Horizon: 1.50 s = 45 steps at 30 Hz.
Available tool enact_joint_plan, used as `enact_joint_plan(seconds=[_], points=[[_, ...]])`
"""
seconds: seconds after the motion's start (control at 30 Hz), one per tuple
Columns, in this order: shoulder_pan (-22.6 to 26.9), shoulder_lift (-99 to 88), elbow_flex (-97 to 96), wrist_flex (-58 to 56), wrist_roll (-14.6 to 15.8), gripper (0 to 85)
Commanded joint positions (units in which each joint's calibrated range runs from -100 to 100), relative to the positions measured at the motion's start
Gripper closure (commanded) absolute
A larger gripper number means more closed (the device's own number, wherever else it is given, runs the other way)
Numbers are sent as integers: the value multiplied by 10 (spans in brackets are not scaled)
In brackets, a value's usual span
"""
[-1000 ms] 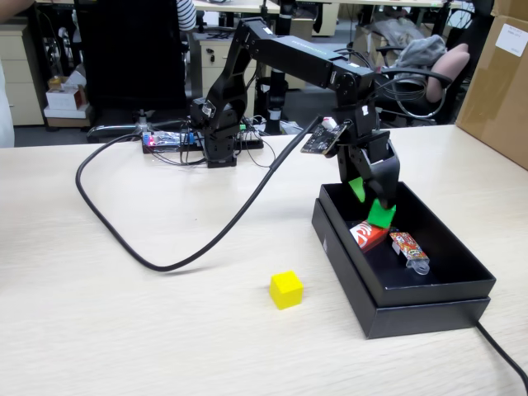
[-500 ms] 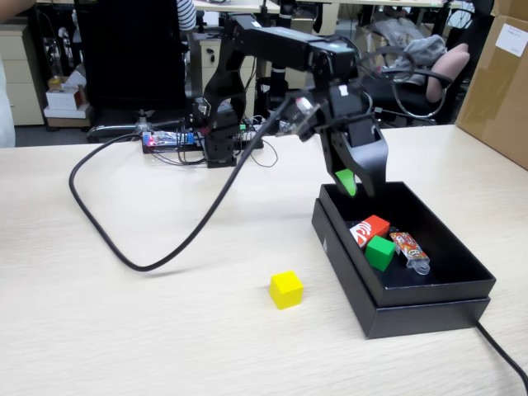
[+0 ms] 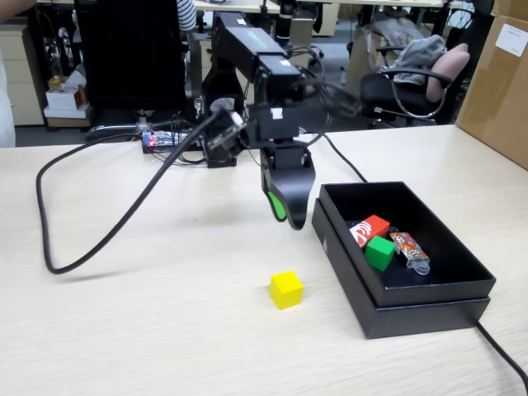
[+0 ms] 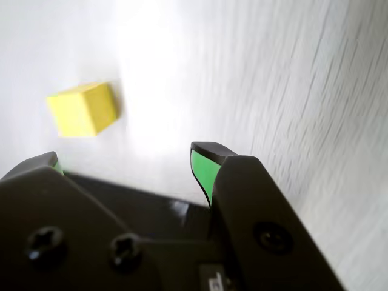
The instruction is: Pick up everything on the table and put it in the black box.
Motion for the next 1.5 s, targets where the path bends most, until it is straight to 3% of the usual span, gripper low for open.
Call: enact_joint_plan(seconds=[0.0,0.6,1.47], points=[[-7,18,-2,83,-12,426],[-19,211,165,109,-31,427],[-19,313,187,106,-39,435]])
